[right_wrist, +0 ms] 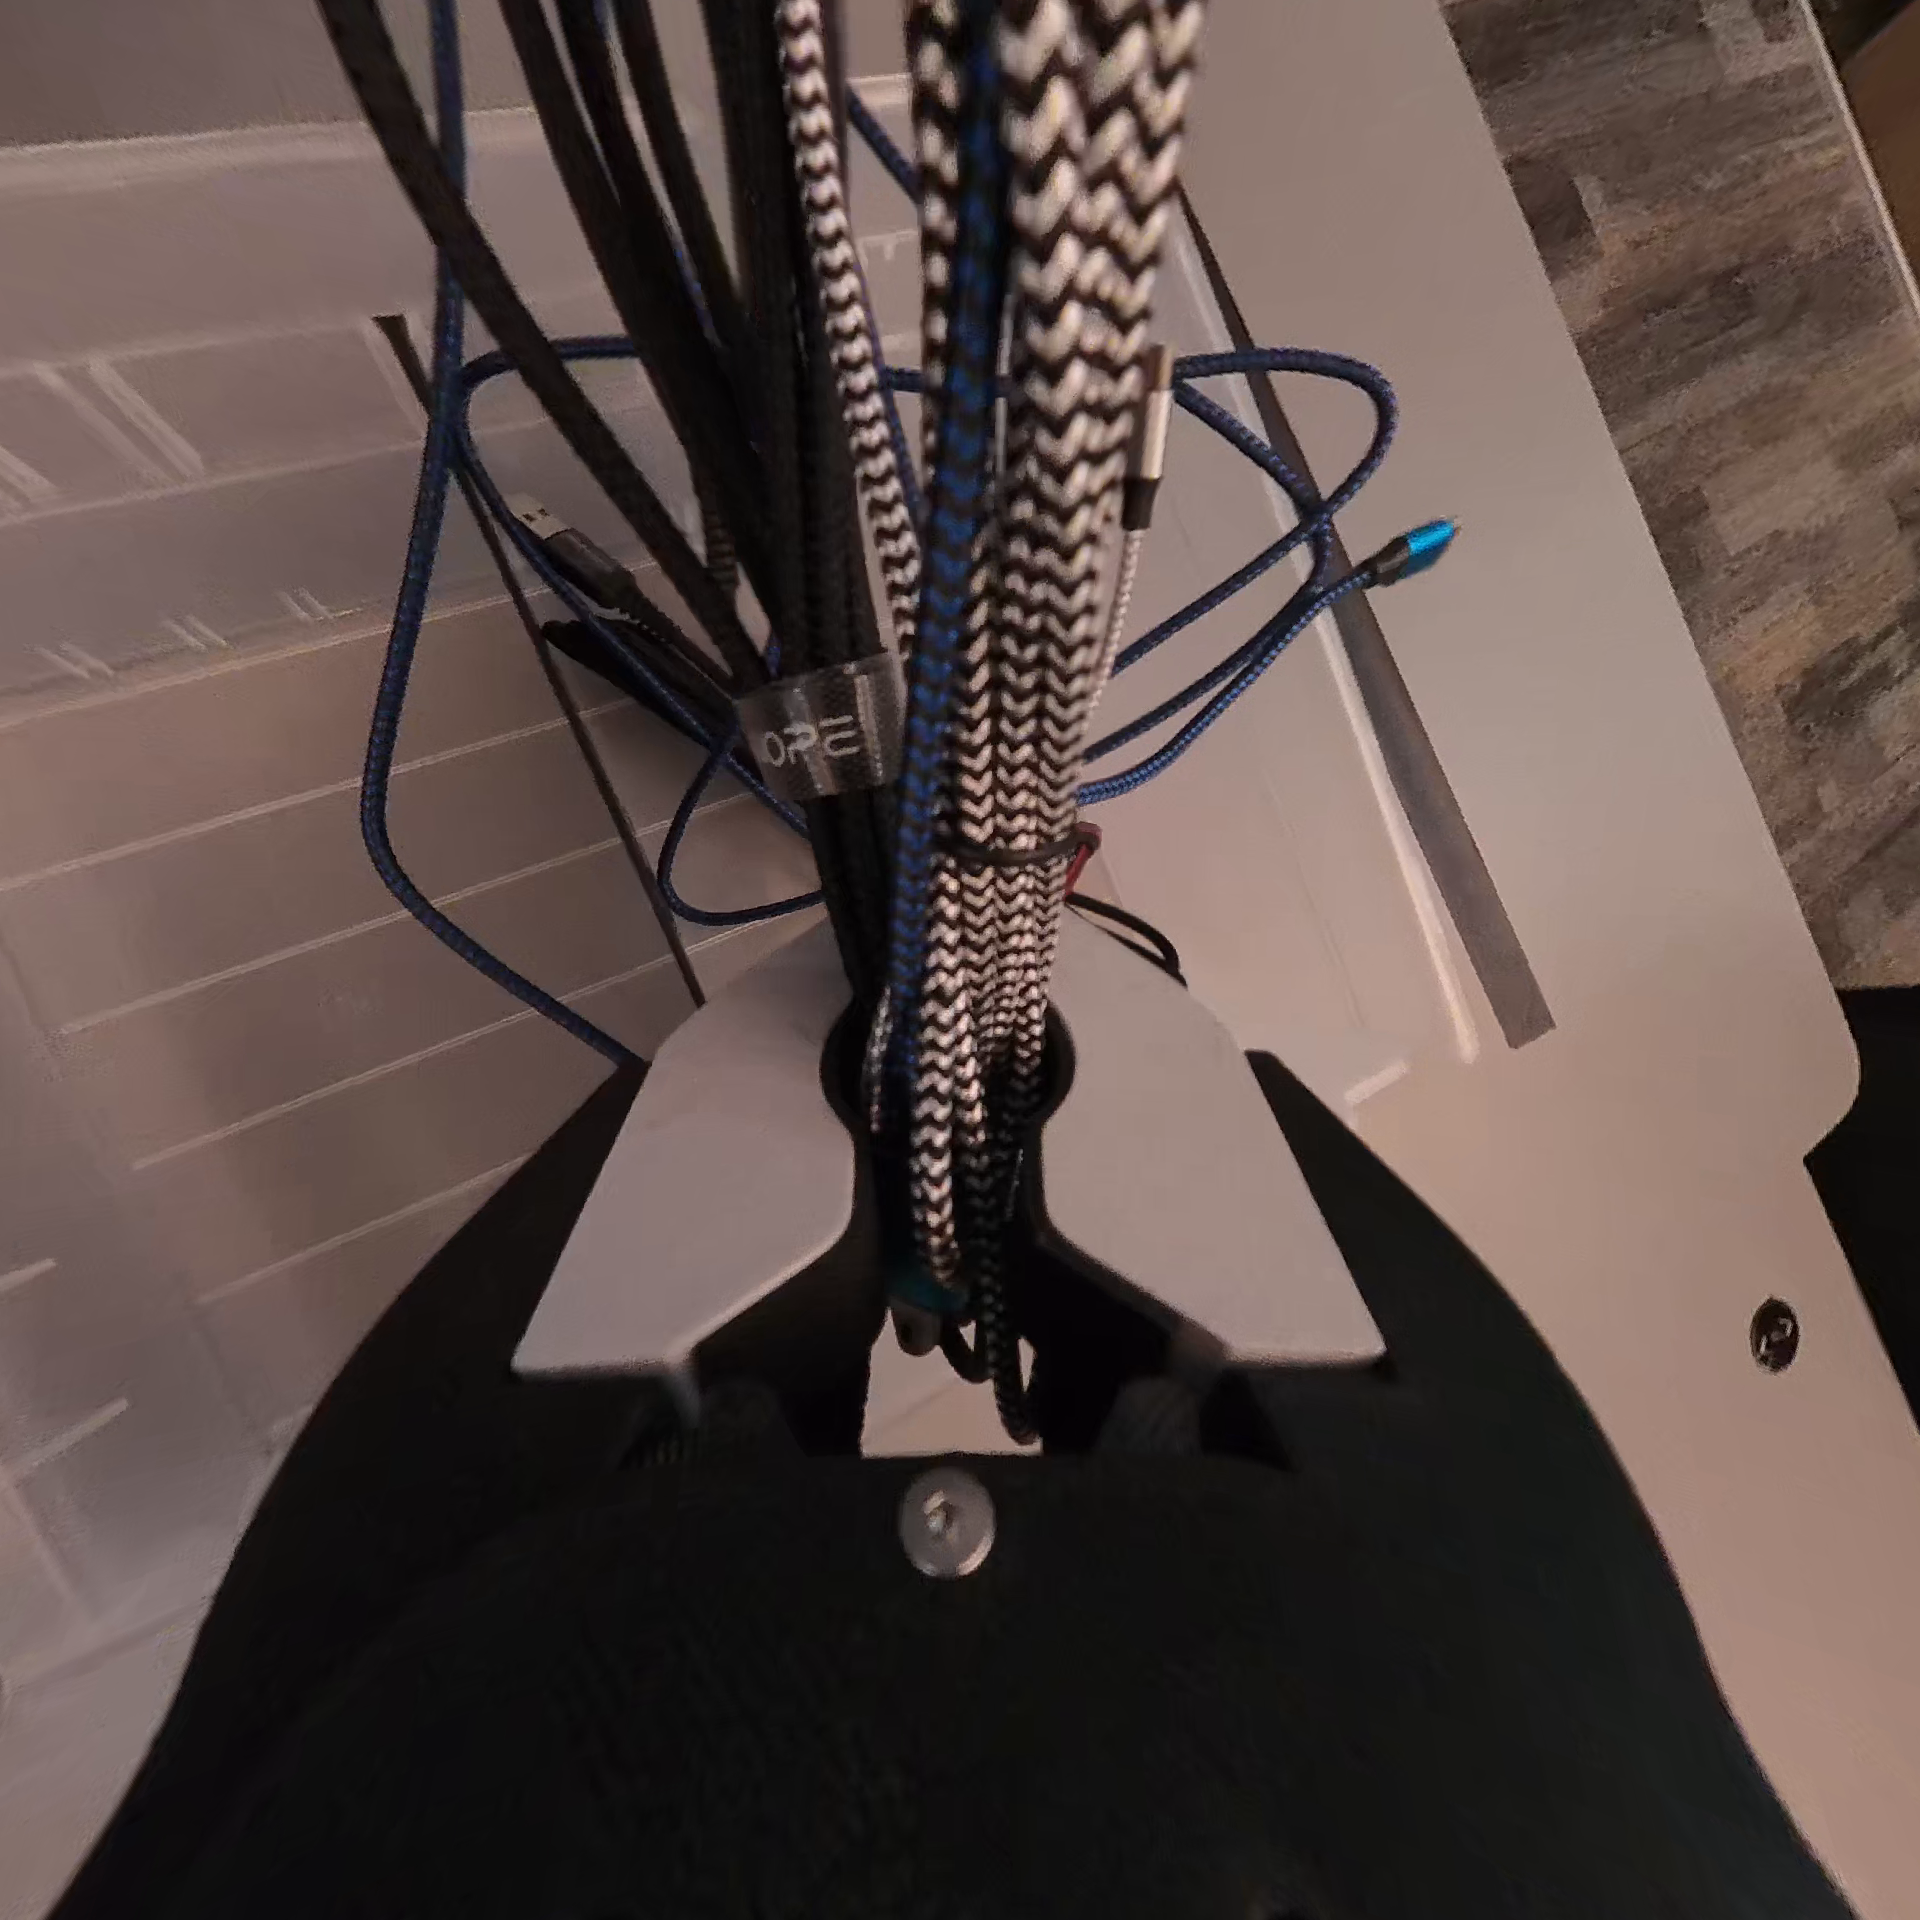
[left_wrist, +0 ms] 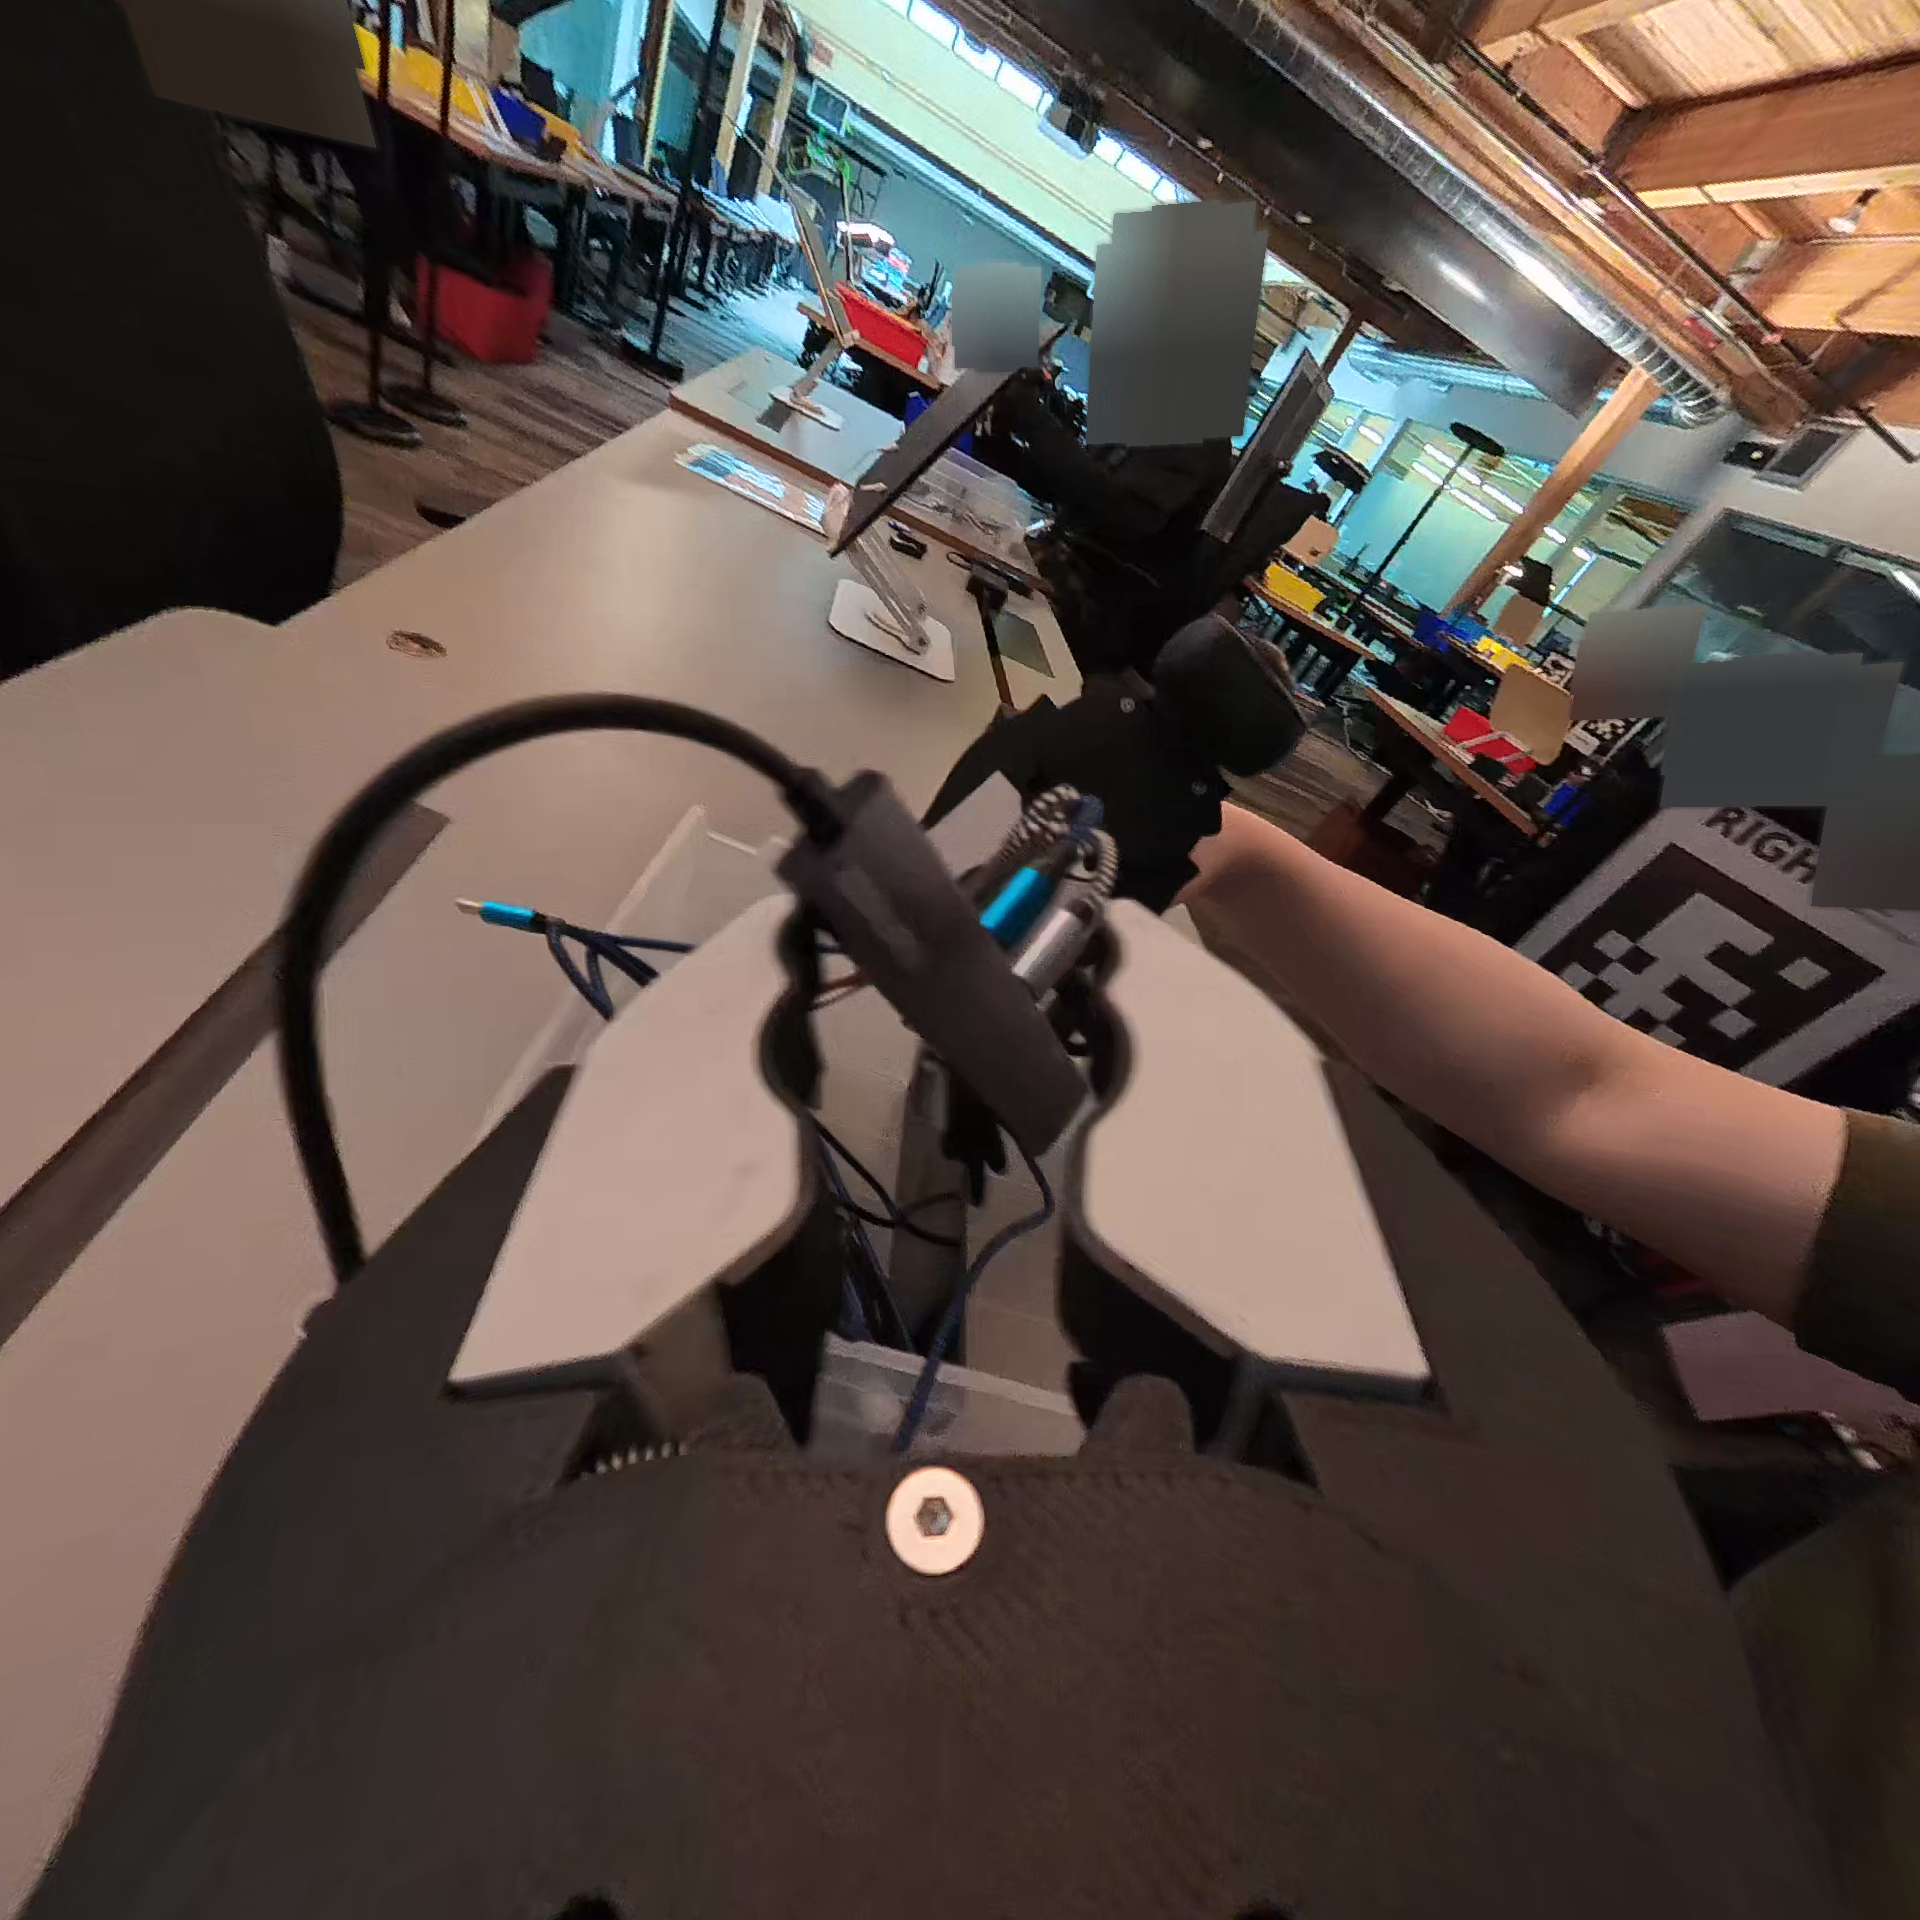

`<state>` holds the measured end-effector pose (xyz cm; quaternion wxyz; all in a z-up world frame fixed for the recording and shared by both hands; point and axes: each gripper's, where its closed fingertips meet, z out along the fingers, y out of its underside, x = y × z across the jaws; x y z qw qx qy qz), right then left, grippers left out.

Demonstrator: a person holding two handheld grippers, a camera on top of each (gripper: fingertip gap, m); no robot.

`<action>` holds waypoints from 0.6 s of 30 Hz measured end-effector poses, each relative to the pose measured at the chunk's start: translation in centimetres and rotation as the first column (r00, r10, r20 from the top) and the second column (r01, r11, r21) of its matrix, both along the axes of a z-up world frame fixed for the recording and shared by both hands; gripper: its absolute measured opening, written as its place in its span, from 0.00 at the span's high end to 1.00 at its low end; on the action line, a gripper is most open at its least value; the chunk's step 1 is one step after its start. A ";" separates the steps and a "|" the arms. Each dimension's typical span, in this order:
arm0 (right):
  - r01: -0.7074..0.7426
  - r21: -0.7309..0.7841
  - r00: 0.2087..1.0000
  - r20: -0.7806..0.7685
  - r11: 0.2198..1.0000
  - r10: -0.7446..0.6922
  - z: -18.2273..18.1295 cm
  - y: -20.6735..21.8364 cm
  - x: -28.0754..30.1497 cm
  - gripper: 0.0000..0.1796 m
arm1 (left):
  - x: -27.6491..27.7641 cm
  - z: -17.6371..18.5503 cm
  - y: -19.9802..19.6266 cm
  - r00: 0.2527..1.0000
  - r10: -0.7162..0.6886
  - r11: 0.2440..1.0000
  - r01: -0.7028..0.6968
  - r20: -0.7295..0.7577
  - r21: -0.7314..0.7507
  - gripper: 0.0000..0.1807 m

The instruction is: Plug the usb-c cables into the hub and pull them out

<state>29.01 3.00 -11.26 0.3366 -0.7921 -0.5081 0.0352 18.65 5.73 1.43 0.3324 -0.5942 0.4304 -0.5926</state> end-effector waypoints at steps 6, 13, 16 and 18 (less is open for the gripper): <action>0.012 -0.075 1.000 0.021 0.997 -0.011 0.3 1.3 0.9 0.85 | 0.1 2.7 -0.9 0.999 0.000 0.980 -0.007 0.035 0.201 0.91; 0.096 -0.244 0.994 -0.023 0.965 -0.105 -1.1 2.8 1.3 0.74 | 0.4 0.2 0.4 0.972 0.138 0.927 -0.059 -0.190 0.371 0.94; 0.078 -0.226 0.990 -0.099 0.971 -0.103 -0.9 1.9 1.7 0.71 | 0.4 -2.3 0.6 0.956 0.136 0.934 -0.037 -0.260 0.355 0.94; 0.068 -0.227 0.985 -0.141 0.972 -0.102 -0.3 1.1 2.0 0.71 | 0.6 -3.6 0.8 0.949 0.134 0.945 -0.036 -0.286 0.324 0.94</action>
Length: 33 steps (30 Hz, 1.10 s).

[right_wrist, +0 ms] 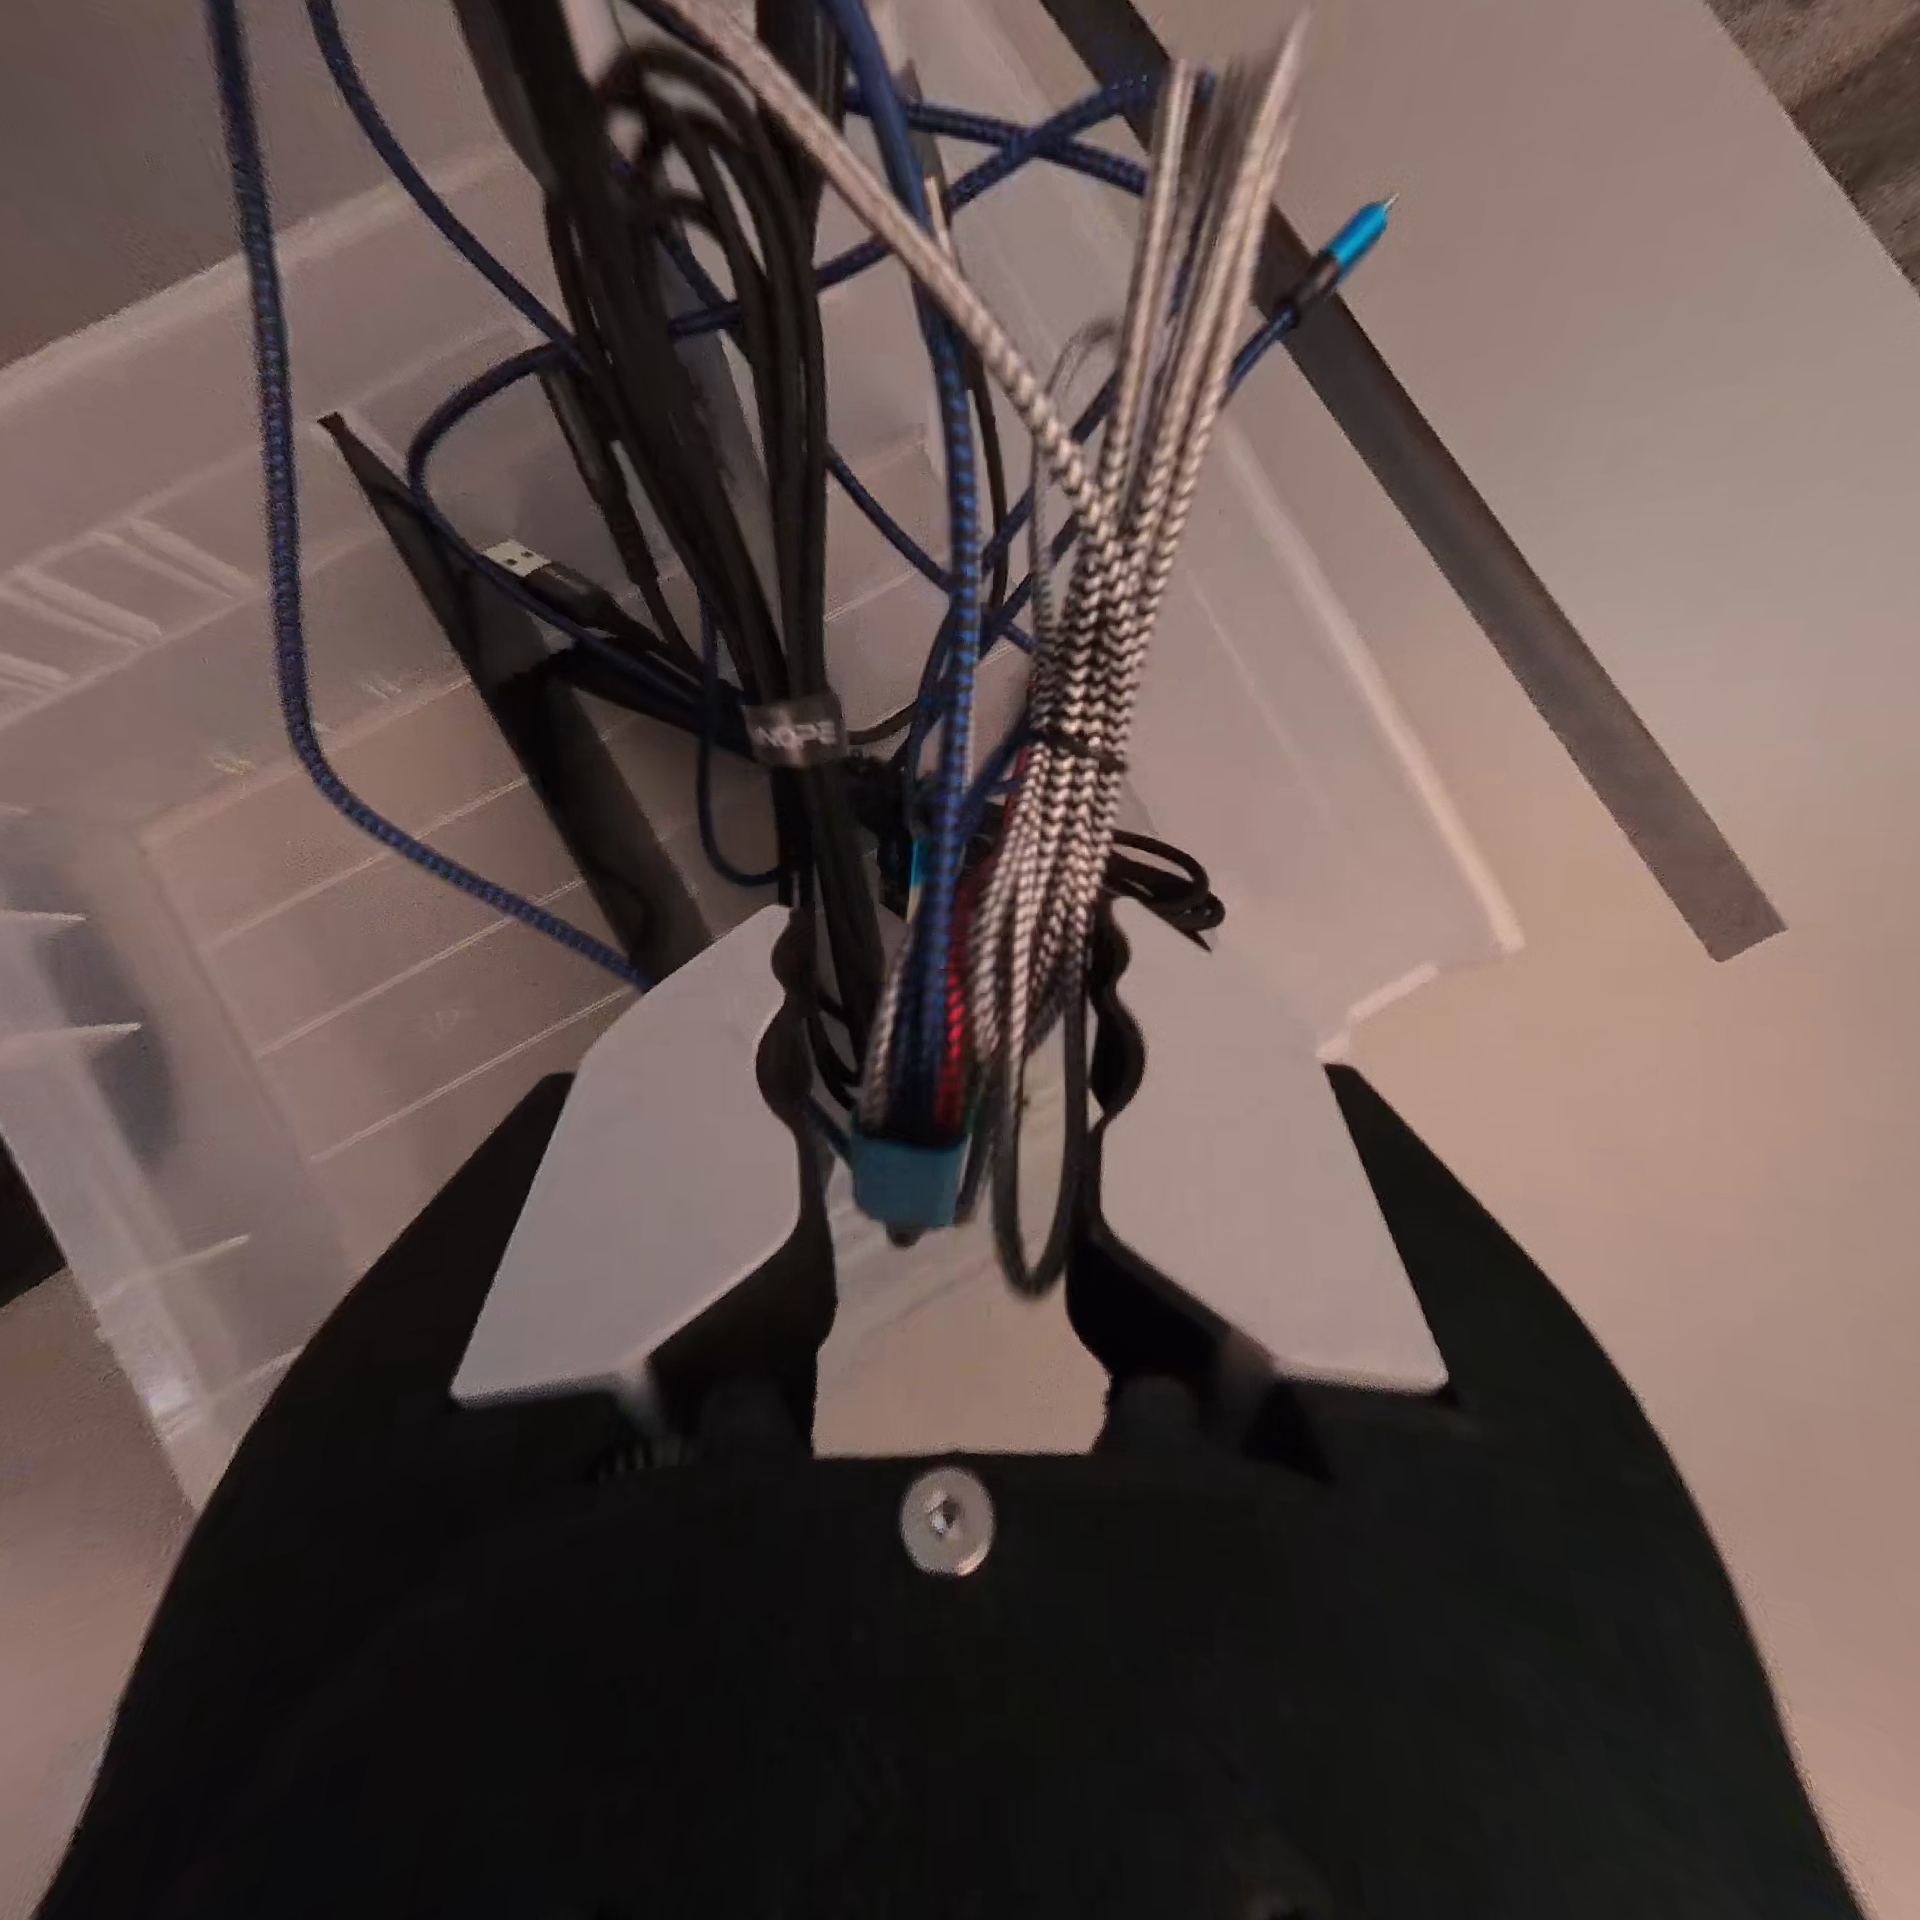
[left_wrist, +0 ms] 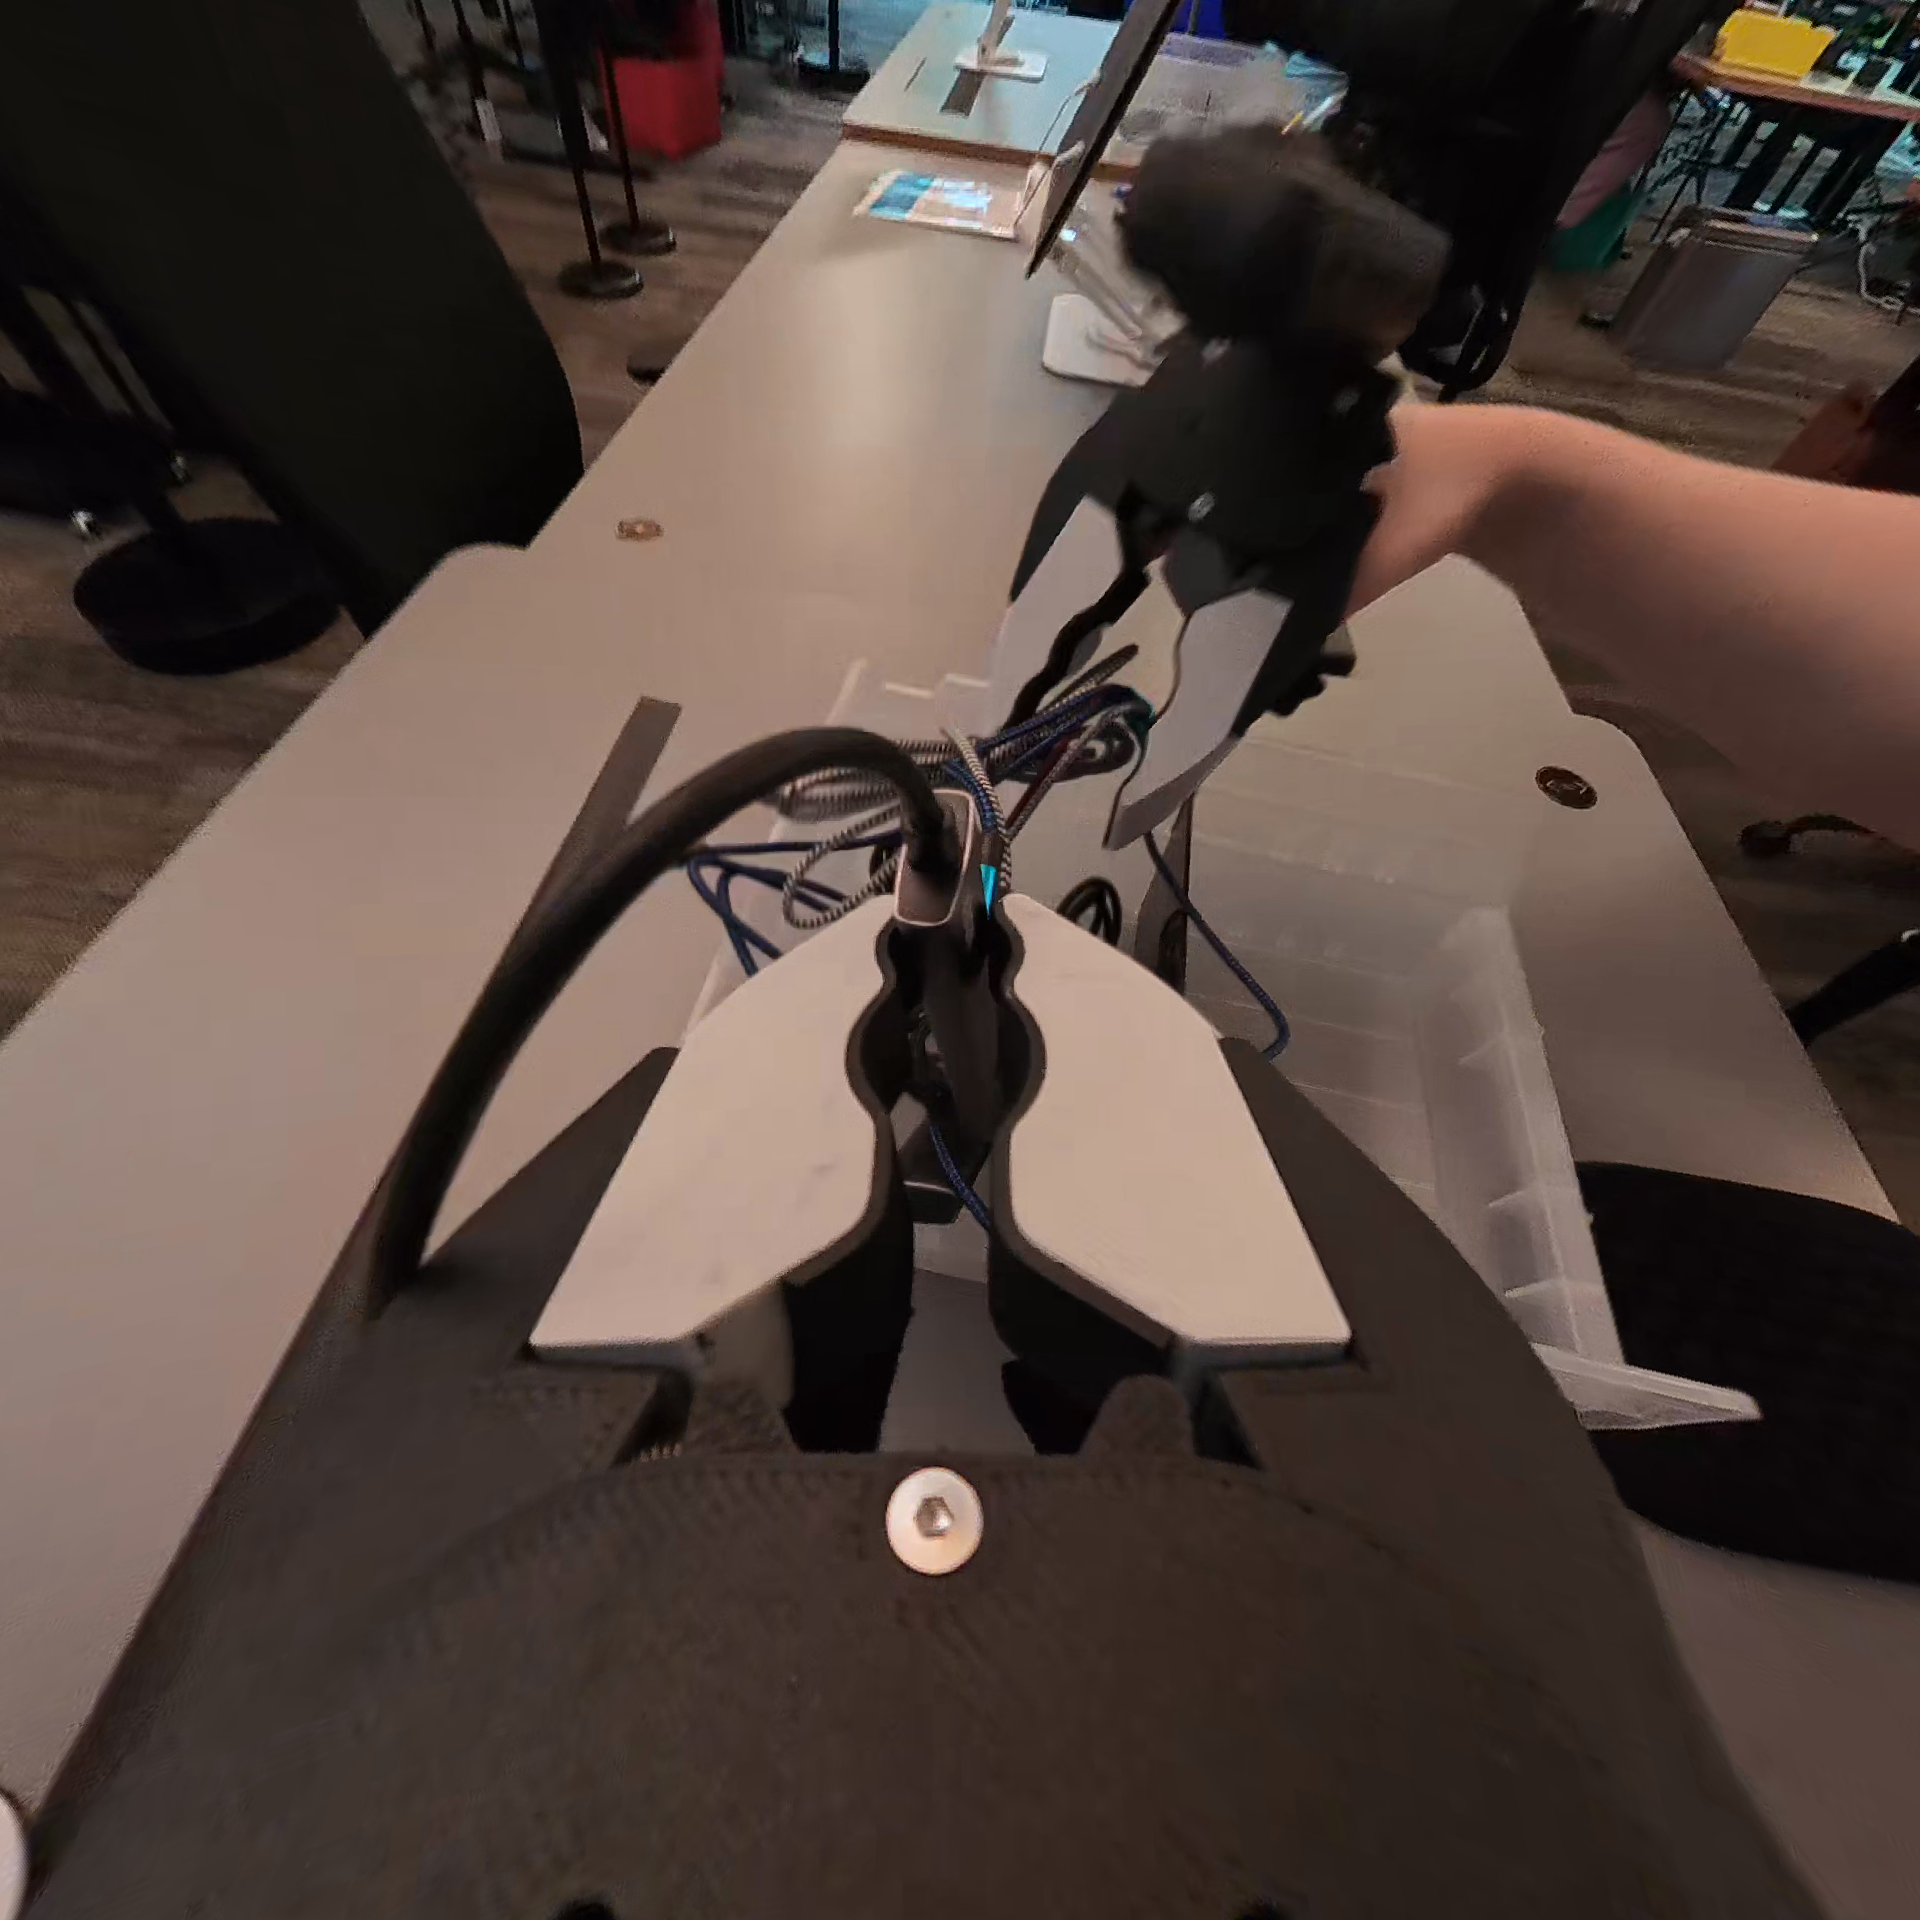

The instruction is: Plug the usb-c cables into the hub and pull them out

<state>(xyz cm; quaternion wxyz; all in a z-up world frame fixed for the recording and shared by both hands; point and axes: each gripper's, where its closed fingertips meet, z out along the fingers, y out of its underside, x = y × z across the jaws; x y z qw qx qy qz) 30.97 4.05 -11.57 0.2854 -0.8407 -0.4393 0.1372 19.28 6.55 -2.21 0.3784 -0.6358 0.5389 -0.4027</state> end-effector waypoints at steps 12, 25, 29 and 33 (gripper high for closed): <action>0.143 -0.045 0.976 0.172 0.989 -0.133 0.9 1.3 0.6 0.90 | 0.0 -1.8 0.8 0.997 0.061 0.994 -0.056 0.049 -0.097 0.93; 0.184 -0.036 0.961 0.214 0.982 -0.172 -1.6 0.9 -1.1 0.87 | -2.1 -4.6 1.4 0.989 0.144 0.967 -0.136 0.022 -0.214 0.86; 0.216 0.048 0.955 0.198 0.975 -0.221 0.5 -0.1 0.0 0.82 | -3.9 -4.7 1.7 0.982 0.186 0.964 -0.184 -0.008 -0.191 0.77; 0.263 0.098 0.954 0.121 0.960 -0.274 1.8 -0.8 0.6 0.81 | -5.9 -3.8 1.3 0.978 0.199 0.947 -0.174 0.068 -0.270 0.78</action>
